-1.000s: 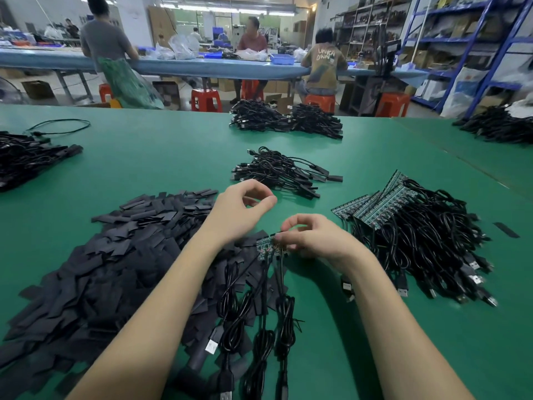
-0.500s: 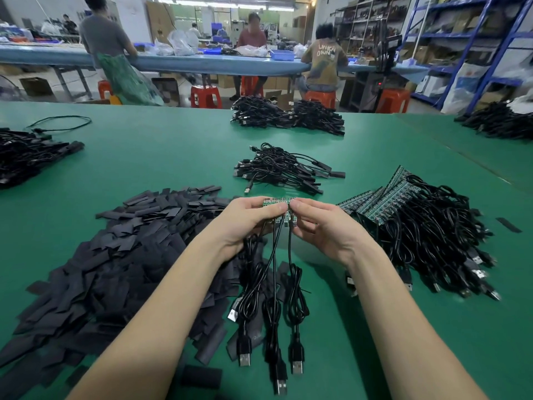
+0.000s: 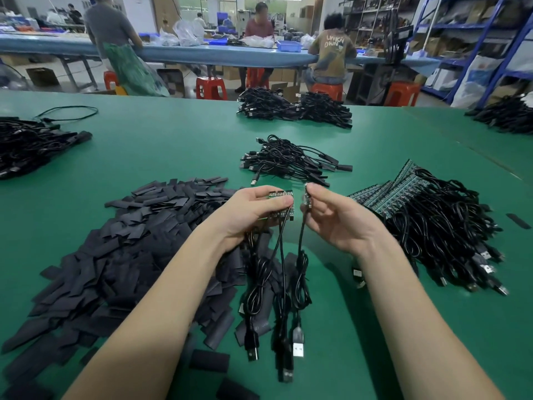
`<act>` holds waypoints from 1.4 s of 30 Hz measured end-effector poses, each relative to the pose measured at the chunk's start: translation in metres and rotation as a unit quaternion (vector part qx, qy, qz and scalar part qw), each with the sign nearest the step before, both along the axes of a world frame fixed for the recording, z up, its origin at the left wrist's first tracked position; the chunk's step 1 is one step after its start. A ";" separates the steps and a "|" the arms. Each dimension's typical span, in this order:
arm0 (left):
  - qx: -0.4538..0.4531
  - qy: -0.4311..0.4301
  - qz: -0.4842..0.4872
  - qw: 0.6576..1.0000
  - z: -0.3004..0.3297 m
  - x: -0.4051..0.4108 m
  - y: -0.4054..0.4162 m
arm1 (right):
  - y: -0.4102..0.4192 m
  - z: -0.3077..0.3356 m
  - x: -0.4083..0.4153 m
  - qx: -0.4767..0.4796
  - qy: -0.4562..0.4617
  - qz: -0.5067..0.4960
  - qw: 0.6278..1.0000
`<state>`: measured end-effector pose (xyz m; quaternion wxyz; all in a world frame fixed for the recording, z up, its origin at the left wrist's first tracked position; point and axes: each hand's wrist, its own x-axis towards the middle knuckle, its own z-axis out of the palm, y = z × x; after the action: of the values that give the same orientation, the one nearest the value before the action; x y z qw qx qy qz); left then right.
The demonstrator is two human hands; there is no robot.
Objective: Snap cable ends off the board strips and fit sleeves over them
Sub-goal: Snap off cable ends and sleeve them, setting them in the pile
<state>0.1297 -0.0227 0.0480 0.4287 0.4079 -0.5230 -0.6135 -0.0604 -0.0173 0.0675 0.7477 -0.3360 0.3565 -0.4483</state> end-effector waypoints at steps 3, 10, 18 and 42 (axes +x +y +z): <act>-0.157 -0.296 0.088 0.938 -0.007 0.001 -0.003 | -0.002 0.008 -0.015 -0.041 0.066 -0.019 0.997; -0.126 -0.084 0.092 0.984 0.000 -0.013 0.001 | -0.005 0.010 0.002 -0.085 0.164 -0.076 0.980; -0.013 0.075 0.060 0.995 0.002 -0.011 0.003 | -0.009 -0.003 0.013 -0.120 0.180 -0.109 0.970; 0.043 0.106 0.062 0.992 0.001 0.014 -0.006 | -0.009 -0.047 0.043 -0.407 0.616 0.010 0.675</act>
<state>0.1434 -0.0286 0.0491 0.5010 0.3899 -0.4219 -0.6473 -0.0176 -0.0262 0.0204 0.1524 -0.8104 0.5155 -0.2330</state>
